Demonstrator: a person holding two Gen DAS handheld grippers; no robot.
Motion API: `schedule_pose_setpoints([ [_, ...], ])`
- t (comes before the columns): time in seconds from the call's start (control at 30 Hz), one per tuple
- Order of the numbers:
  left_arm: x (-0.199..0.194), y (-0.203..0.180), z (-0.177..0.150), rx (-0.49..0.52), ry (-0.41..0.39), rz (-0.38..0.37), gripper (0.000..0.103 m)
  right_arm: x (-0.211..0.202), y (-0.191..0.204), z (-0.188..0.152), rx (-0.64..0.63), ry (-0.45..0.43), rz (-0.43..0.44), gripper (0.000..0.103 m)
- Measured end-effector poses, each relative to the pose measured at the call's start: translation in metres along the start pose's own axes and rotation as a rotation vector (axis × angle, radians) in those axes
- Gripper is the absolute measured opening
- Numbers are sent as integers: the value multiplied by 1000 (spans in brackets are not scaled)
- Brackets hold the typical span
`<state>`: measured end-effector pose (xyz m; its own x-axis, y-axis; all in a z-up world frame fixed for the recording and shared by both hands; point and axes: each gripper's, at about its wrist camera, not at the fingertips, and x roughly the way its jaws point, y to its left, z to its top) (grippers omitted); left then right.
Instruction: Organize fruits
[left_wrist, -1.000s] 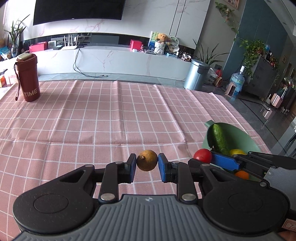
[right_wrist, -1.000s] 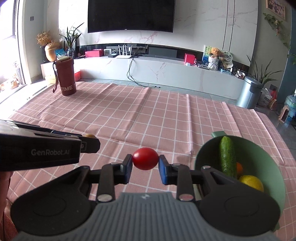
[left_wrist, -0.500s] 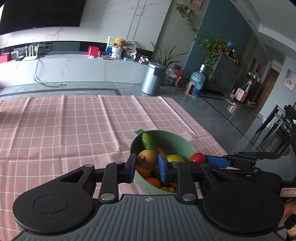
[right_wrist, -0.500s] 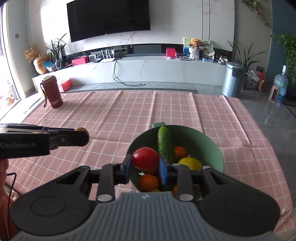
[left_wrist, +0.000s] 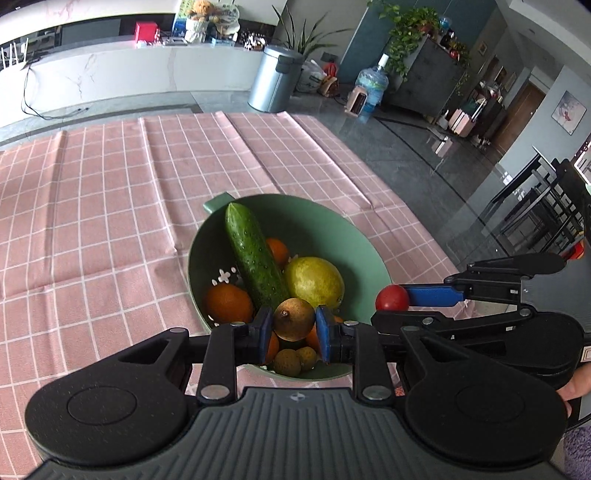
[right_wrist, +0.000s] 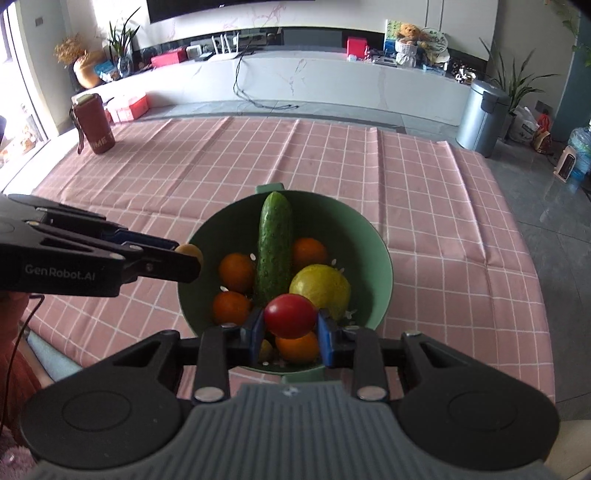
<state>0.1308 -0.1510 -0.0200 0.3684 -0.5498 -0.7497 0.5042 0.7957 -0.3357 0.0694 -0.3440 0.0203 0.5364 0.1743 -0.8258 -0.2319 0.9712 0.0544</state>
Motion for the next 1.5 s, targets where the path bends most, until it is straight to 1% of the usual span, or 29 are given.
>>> schedule_pose_setpoints([
  [0.13, 22, 2, -1, -6, 79, -20, 28, 24, -7, 4, -41, 101, 31, 26],
  [0.2, 32, 3, 0, -14, 120, -23, 28, 34, -11, 8, -50, 137, 47, 26],
  [0.4, 48, 2, 3, -17, 184, -35, 28, 55, -19, 20, -122, 231, 55, 26],
  [0.63, 60, -1, 2, -24, 208, -34, 28, 71, -18, 27, -251, 328, 50, 26],
  [0.7, 60, -4, 4, -7, 202, -29, 28, 74, -18, 28, -275, 349, 58, 26],
  [0.83, 57, -8, 3, 13, 222, -37, 28, 82, -17, 30, -319, 391, 74, 26],
  [0.97, 59, -15, 3, 64, 229, 11, 28, 88, -18, 31, -341, 416, 80, 26],
  [1.13, 62, -20, 5, 82, 249, 39, 29, 92, -16, 31, -362, 430, 89, 27],
  [1.23, 61, -19, 5, 76, 254, 49, 33, 92, -16, 32, -365, 433, 90, 27],
  [1.27, 61, -19, 5, 74, 254, 48, 36, 90, -17, 32, -365, 432, 90, 27],
  [1.3, 61, -18, 5, 69, 253, 44, 37, 88, -16, 33, -366, 430, 88, 31],
  [1.33, 60, -17, 5, 64, 251, 43, 38, 87, -14, 33, -368, 425, 86, 39],
  [1.37, 59, -16, 5, 60, 244, 44, 38, 86, -13, 33, -371, 418, 84, 42],
  [1.5, 50, -17, 6, 59, 216, 48, 38, 78, -11, 35, -372, 401, 69, 42],
])
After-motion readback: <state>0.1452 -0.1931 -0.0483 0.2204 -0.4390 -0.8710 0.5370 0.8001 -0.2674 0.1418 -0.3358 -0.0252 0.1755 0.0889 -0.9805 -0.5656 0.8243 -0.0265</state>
